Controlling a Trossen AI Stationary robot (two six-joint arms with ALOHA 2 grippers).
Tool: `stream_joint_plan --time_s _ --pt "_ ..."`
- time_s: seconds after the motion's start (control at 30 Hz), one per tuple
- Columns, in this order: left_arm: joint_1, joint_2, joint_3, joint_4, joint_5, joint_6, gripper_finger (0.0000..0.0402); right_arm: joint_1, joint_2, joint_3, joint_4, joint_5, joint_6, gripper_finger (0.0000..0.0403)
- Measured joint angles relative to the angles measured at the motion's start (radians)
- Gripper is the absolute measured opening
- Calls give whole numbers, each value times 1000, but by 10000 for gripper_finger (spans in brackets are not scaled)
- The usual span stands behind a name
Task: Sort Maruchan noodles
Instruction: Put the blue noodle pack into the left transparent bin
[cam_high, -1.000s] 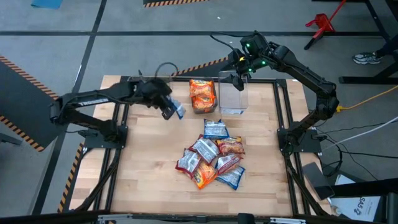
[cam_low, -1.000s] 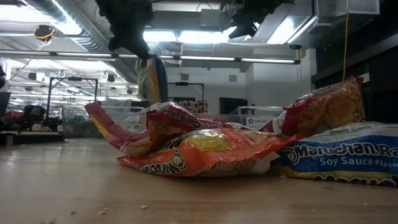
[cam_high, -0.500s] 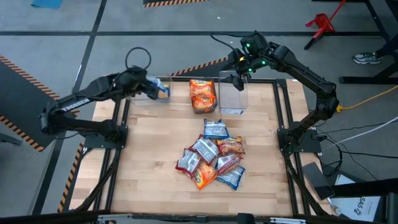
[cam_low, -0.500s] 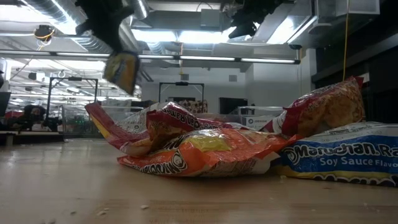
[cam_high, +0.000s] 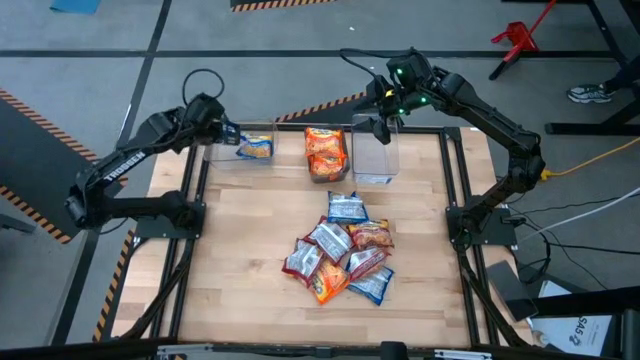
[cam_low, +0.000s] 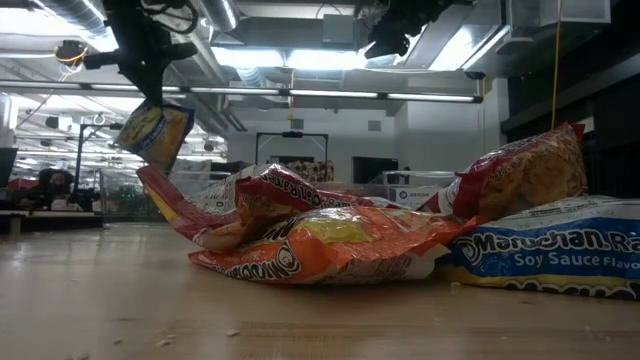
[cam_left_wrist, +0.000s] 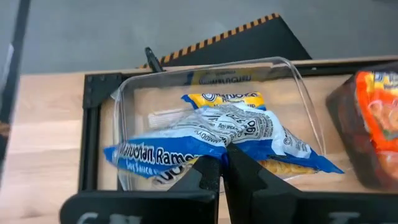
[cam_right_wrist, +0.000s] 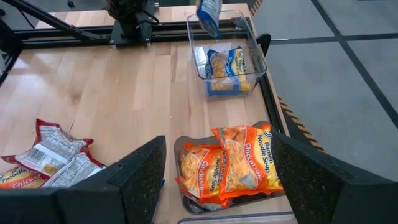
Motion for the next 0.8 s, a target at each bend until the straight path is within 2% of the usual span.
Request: stream_joint_plan --time_s 0.17,0.63,0.8 --pt "94 33 0 19 130 2 0 0 0 0 0 0 -1 278" --pt "245 227 -2 21 309 56 0 0 0 0 0 0 -2 278" --pt "277 279 -2 21 430 56 0 0 0 0 0 0 -6 278"
